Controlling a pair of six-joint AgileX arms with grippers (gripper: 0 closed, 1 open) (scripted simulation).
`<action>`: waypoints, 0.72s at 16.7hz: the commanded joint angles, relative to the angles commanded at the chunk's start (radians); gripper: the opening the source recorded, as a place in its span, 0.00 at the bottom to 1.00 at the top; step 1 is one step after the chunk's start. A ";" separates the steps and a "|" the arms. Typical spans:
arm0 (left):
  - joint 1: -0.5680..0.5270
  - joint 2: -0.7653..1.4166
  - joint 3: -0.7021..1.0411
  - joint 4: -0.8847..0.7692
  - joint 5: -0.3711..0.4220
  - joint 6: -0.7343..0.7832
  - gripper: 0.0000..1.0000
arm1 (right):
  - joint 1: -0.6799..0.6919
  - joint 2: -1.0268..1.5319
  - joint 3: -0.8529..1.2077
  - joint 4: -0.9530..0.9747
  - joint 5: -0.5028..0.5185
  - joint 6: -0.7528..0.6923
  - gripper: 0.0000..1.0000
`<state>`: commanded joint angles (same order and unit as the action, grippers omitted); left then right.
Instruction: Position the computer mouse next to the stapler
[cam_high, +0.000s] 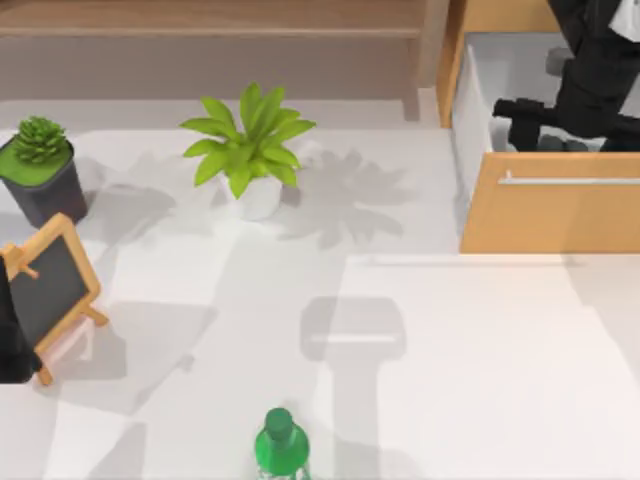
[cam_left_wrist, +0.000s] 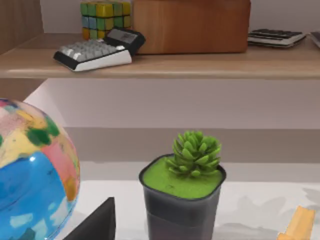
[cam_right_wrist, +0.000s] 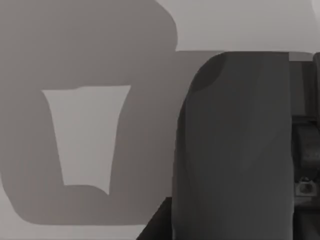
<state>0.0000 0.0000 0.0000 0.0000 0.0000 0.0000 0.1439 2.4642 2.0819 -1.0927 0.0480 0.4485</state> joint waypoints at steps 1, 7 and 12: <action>0.000 0.000 0.000 0.000 0.000 0.000 1.00 | 0.000 0.000 0.000 0.000 0.000 0.000 0.00; 0.000 0.000 0.000 0.000 0.000 0.000 1.00 | -0.001 -0.021 -0.001 -0.004 -0.004 -0.019 0.00; 0.000 0.000 0.000 0.000 0.000 0.000 1.00 | -0.015 -0.161 -0.054 -0.025 -0.042 -0.238 0.00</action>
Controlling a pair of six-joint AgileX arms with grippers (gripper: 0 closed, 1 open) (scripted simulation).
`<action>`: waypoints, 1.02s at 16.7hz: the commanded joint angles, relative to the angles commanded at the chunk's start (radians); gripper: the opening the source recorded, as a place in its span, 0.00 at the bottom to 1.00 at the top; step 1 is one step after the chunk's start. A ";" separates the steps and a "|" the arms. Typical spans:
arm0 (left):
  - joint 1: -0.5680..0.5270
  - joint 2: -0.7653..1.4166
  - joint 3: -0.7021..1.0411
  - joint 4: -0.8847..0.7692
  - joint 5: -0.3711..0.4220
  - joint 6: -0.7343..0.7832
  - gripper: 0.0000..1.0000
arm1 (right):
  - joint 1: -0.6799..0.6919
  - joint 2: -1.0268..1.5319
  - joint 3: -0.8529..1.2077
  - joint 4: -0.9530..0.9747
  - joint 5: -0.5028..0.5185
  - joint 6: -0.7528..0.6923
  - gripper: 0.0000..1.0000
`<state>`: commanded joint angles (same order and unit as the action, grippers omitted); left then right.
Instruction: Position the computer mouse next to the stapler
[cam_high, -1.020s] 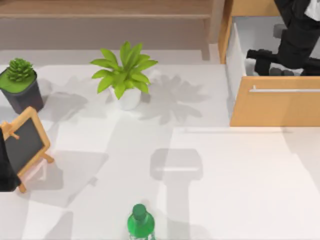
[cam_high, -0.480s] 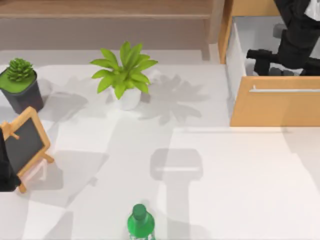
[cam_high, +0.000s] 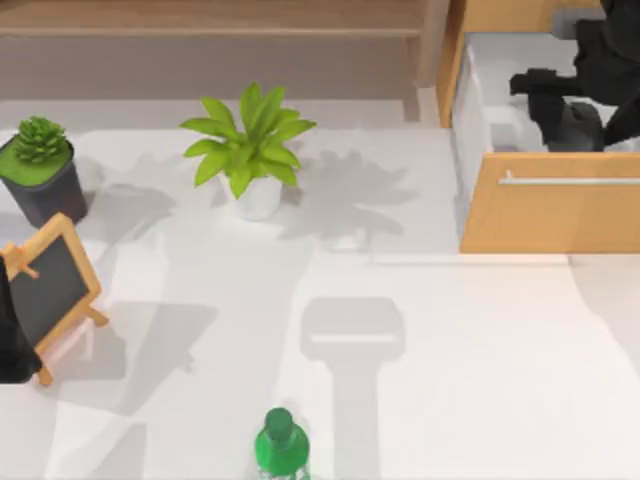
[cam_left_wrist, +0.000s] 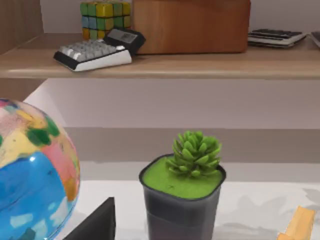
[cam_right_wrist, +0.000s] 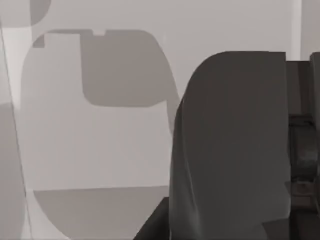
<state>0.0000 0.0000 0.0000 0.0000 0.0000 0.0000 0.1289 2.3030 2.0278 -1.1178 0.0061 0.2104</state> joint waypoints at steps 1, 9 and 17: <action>0.000 0.000 0.000 0.000 0.000 0.000 1.00 | -0.008 -0.038 -0.011 0.000 -0.010 -0.066 0.00; 0.000 0.000 0.000 0.000 0.000 0.000 1.00 | -0.151 -0.372 -0.099 0.009 -0.098 -0.541 0.00; 0.000 0.000 0.000 0.000 0.000 0.000 1.00 | -0.339 -0.678 -0.310 0.068 -0.135 -0.826 0.00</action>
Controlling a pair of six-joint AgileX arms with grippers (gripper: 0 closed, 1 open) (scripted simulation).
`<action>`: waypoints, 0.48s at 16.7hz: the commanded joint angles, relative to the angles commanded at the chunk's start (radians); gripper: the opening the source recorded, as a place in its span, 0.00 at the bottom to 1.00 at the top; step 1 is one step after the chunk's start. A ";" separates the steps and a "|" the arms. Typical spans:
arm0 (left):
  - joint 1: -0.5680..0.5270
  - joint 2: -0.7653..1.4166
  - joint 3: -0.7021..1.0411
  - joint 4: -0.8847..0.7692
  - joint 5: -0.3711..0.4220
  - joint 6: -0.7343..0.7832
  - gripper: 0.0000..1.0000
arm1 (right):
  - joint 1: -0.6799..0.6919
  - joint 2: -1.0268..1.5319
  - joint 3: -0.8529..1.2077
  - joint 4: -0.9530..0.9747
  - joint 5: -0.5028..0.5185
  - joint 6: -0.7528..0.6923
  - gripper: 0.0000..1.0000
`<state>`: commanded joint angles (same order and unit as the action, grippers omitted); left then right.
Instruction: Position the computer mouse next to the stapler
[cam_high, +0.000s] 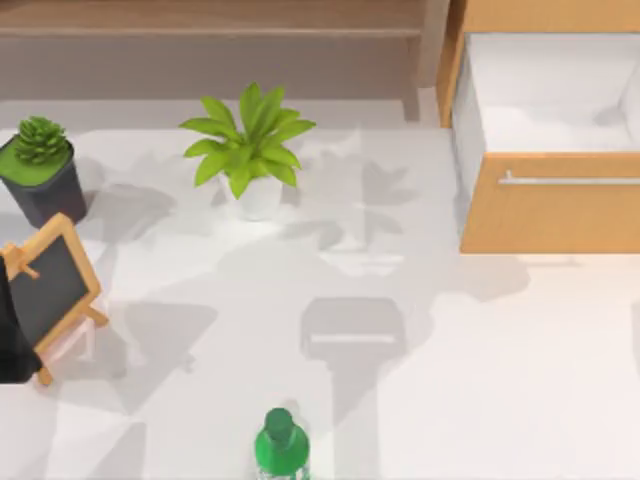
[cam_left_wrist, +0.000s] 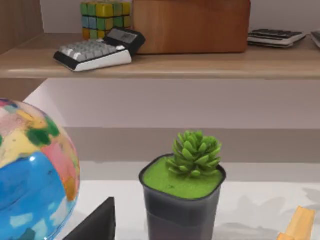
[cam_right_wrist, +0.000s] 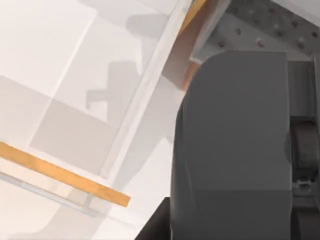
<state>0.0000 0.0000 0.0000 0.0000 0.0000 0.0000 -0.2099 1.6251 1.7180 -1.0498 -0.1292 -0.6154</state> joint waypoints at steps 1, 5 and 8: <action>0.000 0.000 0.000 0.000 0.000 0.000 1.00 | -0.022 -0.032 -0.052 0.008 0.002 -0.014 0.00; 0.000 0.000 0.000 0.000 0.000 0.000 1.00 | -0.106 -0.146 -0.324 0.039 0.022 -0.033 0.00; 0.000 0.000 0.000 0.000 0.000 0.000 1.00 | -0.165 -0.227 -0.565 0.066 0.044 -0.019 0.00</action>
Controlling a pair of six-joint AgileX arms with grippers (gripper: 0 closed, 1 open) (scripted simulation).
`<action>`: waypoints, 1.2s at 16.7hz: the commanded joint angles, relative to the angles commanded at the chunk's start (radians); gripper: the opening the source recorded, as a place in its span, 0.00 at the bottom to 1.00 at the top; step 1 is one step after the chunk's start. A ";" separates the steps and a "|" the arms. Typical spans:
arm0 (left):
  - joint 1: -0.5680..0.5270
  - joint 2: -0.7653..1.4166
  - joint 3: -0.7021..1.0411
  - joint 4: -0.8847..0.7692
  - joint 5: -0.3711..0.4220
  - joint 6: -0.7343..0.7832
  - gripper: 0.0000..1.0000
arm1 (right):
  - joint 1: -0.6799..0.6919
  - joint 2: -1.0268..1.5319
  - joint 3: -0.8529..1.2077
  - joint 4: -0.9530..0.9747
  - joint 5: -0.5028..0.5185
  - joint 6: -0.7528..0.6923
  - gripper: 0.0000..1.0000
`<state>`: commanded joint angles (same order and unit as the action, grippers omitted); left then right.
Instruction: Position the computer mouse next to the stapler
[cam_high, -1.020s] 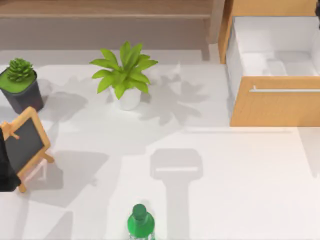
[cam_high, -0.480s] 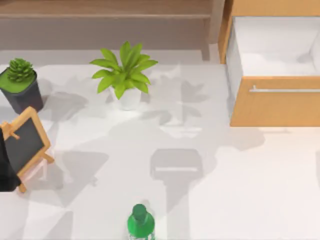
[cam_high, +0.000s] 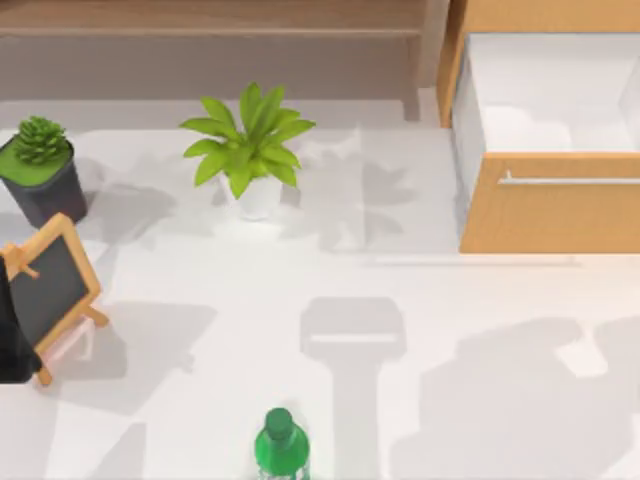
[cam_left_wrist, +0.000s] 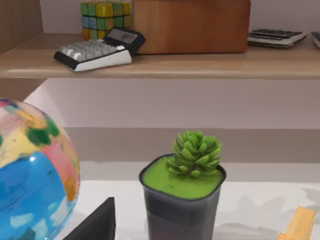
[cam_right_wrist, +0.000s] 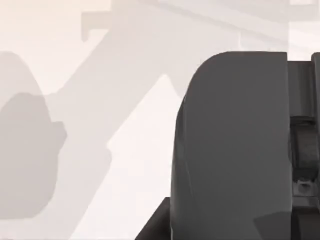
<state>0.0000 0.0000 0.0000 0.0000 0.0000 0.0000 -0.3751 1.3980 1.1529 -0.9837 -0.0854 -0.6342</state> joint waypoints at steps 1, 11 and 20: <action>0.000 0.000 0.000 0.000 0.000 0.000 1.00 | -0.019 -0.027 -0.085 0.011 0.007 0.008 0.00; 0.000 0.000 0.000 0.000 0.000 0.000 1.00 | -0.146 -0.213 -0.587 0.122 0.035 0.110 0.00; 0.000 0.000 0.000 0.000 0.000 0.000 1.00 | -0.142 -0.210 -0.584 0.125 0.033 0.110 0.00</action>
<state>0.0000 0.0000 0.0000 0.0000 0.0000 0.0000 -0.5168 1.1881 0.5690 -0.8588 -0.0520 -0.5244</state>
